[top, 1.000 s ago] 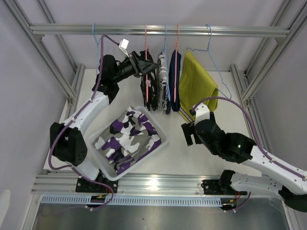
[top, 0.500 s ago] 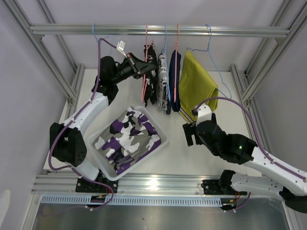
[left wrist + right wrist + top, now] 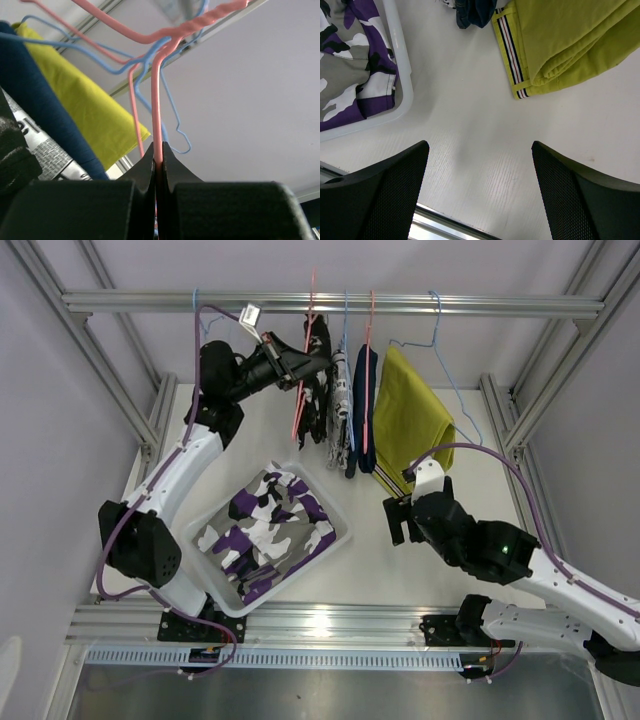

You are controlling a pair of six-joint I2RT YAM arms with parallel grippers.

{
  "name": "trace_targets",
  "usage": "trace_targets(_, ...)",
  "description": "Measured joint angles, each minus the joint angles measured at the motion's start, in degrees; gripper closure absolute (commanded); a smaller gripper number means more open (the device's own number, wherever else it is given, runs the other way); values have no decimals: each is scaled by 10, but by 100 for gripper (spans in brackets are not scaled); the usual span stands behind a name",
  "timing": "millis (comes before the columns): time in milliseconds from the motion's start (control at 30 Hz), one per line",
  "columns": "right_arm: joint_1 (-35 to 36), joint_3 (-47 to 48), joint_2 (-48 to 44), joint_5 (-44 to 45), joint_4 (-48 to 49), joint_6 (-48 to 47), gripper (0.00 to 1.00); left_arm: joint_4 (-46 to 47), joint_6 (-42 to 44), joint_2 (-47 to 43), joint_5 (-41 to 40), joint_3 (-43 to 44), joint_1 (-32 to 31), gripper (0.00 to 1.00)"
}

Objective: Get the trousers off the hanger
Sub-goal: Pick up the hanger from the clothesline.

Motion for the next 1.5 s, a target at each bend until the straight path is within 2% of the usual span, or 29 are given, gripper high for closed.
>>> trace_targets(167,0,-2,-6,0,-1,4,12,-9,3,0,-7,33,0,100)
trace_targets(467,0,-5,-32,-3,-3,10,12,-102,47,-27,-34,43,0,100)
trace_targets(733,0,-5,-34,-20,7,10,12,-220,112,-154,-80,37,0,100)
trace_targets(967,0,-5,-35,-40,32,5,12,-316,137,-248,-109,34,-2,100)
trace_targets(1500,21,-13,-15,-88,90,7,11,-381,203,-461,-181,-159,-8,99)
